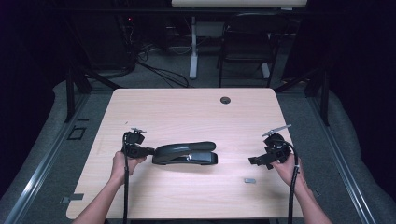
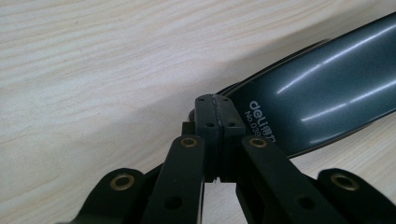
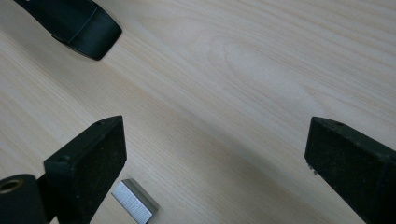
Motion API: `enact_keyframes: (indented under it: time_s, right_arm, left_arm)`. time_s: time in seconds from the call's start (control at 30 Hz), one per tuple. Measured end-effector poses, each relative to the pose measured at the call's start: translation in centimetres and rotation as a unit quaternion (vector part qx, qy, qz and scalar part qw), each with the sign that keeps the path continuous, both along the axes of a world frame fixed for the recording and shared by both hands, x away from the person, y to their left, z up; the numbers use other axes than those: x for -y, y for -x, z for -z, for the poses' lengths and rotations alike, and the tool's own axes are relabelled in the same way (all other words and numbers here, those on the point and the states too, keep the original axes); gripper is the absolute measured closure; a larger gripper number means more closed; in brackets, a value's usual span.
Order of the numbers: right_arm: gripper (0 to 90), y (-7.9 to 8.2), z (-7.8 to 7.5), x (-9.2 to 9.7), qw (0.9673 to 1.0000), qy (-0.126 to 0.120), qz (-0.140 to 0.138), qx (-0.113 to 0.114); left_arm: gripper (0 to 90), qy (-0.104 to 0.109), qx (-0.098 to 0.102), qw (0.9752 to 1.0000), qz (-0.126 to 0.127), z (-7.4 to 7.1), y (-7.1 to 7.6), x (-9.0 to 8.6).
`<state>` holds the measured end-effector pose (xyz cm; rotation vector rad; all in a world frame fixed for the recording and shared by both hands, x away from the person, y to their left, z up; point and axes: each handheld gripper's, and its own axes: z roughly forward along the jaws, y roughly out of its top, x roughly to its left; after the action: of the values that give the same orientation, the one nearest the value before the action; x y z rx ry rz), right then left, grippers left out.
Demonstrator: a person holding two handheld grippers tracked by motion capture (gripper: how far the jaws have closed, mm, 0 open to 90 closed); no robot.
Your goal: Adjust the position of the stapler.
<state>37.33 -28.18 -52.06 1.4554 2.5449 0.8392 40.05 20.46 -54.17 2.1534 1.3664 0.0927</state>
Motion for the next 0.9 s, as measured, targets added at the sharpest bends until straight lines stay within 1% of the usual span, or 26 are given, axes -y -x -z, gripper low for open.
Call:
enact_keyframes:
  time_s: [0.03, 0.07, 0.1, 0.17, 0.2, 0.23, 0.27, 0.33, 0.43, 0.47, 0.53, 0.63, 0.67, 0.73, 0.9]
  right_arm:
    - [5.0, 0.0, 0.0, 0.0, 1.0000, 0.000, 0.000, 0.000]
    - [5.1, 0.0, 0.0, 0.0, 1.0000, 0.000, 0.001, 0.000]
    - [5.1, 0.0, 0.0, 0.0, 1.0000, 0.000, 0.001, 0.000]
    - [5.3, 0.0, 0.1, -0.1, 1.0000, -0.001, -0.001, -0.002]
    - [5.5, 0.0, 0.1, -0.1, 1.0000, 0.003, -0.001, 0.001]
    - [5.8, 0.0, 0.2, -0.2, 1.0000, 0.002, -0.001, 0.005]
    - [5.9, 0.0, 0.1, -0.2, 1.0000, 0.003, -0.001, 0.005]
    - [6.0, 0.1, 0.1, -0.2, 1.0000, 0.004, -0.002, 0.003]
    - [6.0, 0.1, 0.2, -0.3, 1.0000, 0.005, 0.001, 0.006]
    - [6.1, 0.1, 0.1, -0.3, 1.0000, 0.003, -0.002, 0.001]
    - [6.6, 0.1, 0.2, -0.4, 1.0000, 0.004, -0.002, 0.002]
    - [7.4, 0.1, 0.2, -0.4, 0.9999, 0.007, -0.006, 0.004]
    - [7.6, 0.1, 0.2, -0.5, 0.9999, 0.007, -0.009, 0.004]
    - [7.8, 0.2, 0.2, -0.6, 0.9999, 0.010, -0.011, 0.005]
    - [7.8, 0.1, 0.3, -0.7, 0.9999, 0.010, -0.014, 0.000]
  left_arm:
    - [90.0, 0.000, 0.000, 1.0000, 0.000, 0.0, 0.0, 0.0]
    - [90.0, 0.003, 0.002, 1.0000, 0.006, 0.1, 0.0, 0.2]
    - [90.0, 0.003, 0.002, 1.0000, 0.006, 0.1, 0.0, 0.2]
    - [90.0, 0.003, 0.007, 0.9999, 0.015, 0.1, -0.1, 0.6]
    - [90.0, 0.003, 0.008, 0.9998, 0.020, 0.2, -0.1, 0.7]
    - [90.0, 0.003, 0.008, 0.9998, 0.020, 0.2, -0.1, 0.7]
    - [90.0, 0.002, 0.010, 0.9996, 0.025, 0.2, -0.1, 1.1]
    - [90.0, -0.002, 0.014, 0.9995, 0.028, 0.2, -0.1, 1.4]
    - [90.0, -0.001, 0.014, 0.9994, 0.031, 0.2, -0.1, 1.6]
    - [90.0, -0.002, 0.015, 0.9993, 0.034, 0.2, -0.1, 1.7]
    - [90.0, 0.000, 0.016, 0.9992, 0.037, 0.3, -0.1, 1.8]
    - [90.0, 0.000, 0.018, 0.9992, 0.035, 0.4, -0.2, 2.1]
    - [90.0, -0.003, 0.021, 0.9990, 0.040, 0.5, -0.4, 2.4]
    - [90.0, 0.001, 0.018, 0.9989, 0.044, 0.5, -0.4, 2.6]
    - [90.0, -0.004, 0.021, 0.9985, 0.050, 0.4, -0.3, 3.1]
